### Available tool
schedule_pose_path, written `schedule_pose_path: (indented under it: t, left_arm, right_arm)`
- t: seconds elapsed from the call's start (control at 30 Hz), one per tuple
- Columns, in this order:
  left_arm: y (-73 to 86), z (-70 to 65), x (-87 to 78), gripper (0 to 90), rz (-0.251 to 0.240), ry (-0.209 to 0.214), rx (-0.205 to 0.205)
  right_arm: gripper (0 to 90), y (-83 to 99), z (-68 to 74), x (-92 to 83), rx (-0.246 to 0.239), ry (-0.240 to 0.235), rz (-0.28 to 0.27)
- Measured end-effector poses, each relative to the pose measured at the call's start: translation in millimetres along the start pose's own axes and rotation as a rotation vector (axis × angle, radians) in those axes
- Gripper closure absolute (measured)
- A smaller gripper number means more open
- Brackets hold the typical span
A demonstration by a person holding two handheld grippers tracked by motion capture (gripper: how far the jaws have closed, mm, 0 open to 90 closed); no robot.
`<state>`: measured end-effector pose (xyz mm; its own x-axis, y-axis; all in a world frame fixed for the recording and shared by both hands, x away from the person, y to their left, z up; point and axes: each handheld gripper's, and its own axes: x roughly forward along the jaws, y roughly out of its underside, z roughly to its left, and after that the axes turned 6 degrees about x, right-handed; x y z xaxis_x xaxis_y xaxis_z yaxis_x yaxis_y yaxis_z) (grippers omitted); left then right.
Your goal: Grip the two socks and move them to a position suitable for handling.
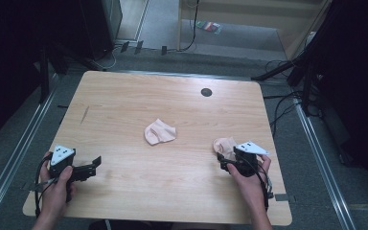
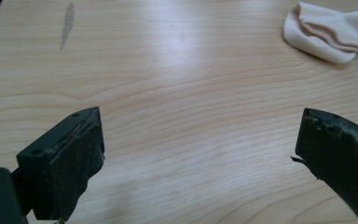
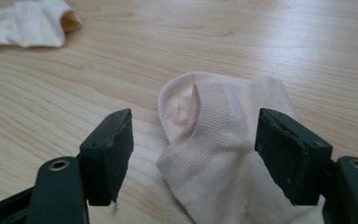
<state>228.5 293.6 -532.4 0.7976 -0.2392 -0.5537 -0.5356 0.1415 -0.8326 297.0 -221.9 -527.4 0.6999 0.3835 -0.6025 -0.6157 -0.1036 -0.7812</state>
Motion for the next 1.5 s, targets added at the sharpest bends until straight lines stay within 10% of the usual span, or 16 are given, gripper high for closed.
schedule_pose_path:
  t: [0.2,0.43,0.6,0.8,1.1,1.5]
  left_arm:
    - [-12.5,-13.9,5.1,1.4,-0.026,0.019,-0.015]
    - [-24.1,-29.1,11.1,1.4,-0.05,0.018,-0.025]
    - [-23.9,-28.6,16.6,1.4,-0.08,0.039,-0.102]
    - [-12.8,-35.0,23.1,1.4,-0.041,0.08,-0.018]
    - [-11.7,-38.3,19.0,1.4,-0.038,0.131,-0.024]
    - [-17.9,-62.1,13.3,1.4,-0.046,0.189,0.006]
  right_arm:
    - [21.1,-4.6,4.6,23.0,-0.058,0.1,0.106]
    - [26.5,-8.5,-0.8,32.8,-0.013,0.141,0.135]
    - [46.0,-5.5,-4.0,31.2,0.029,0.208,0.083]
    - [78.1,-3.0,-10.1,27.7,0.045,0.265,0.044]
    - [83.1,-13.1,-2.9,4.2,0.061,0.243,-0.058]
    - [82.6,-25.9,62.5,-27.7,0.005,0.125,-0.159]
